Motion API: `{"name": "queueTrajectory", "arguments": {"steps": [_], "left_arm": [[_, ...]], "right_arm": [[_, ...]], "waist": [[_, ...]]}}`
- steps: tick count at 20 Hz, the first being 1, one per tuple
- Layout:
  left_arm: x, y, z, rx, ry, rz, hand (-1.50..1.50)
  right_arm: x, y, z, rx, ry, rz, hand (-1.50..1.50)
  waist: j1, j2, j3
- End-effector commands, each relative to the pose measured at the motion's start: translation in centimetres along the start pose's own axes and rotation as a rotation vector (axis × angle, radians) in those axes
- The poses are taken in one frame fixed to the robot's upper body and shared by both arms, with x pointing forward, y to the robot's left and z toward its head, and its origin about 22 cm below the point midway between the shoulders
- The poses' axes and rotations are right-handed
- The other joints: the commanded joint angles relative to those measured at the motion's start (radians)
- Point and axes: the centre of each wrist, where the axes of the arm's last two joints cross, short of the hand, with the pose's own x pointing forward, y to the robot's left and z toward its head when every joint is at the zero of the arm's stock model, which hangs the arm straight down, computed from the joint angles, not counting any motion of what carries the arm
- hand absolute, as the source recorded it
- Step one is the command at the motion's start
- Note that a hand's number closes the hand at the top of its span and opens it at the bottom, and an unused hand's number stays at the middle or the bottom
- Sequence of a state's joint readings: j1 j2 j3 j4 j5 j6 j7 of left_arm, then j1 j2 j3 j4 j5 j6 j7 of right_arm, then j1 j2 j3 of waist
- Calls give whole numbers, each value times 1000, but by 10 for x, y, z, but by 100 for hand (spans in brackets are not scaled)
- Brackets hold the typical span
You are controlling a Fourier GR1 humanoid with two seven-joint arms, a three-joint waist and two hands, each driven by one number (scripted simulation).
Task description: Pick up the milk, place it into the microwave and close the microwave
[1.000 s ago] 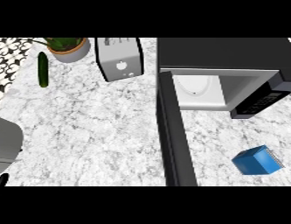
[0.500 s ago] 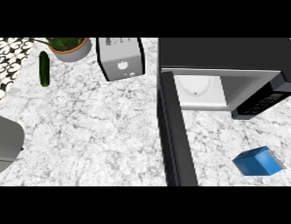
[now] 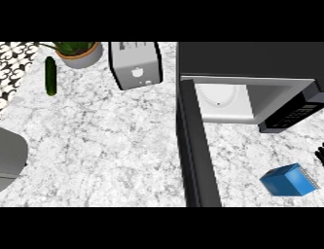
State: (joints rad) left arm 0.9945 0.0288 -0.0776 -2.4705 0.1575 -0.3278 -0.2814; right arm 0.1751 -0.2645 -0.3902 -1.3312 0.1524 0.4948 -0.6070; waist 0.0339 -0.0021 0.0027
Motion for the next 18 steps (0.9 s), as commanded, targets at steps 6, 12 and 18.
{"name": "queueTrajectory", "arguments": {"steps": [6, 12, 18], "left_arm": [[30, 0, 13, -5, -108, 93, -150], [20, 6, 17, 4, -113, 85, -150], [15, 12, 25, -19, -106, 92, -150]], "right_arm": [[-56, 6, 10, 36, 2, 49, -150], [-71, 23, -20, 46, -40, 11, -150], [-86, 44, -31, 45, -48, -96, -150]], "waist": [[14, 1, 2], [13, 5, 2], [4, 7, 2]]}}
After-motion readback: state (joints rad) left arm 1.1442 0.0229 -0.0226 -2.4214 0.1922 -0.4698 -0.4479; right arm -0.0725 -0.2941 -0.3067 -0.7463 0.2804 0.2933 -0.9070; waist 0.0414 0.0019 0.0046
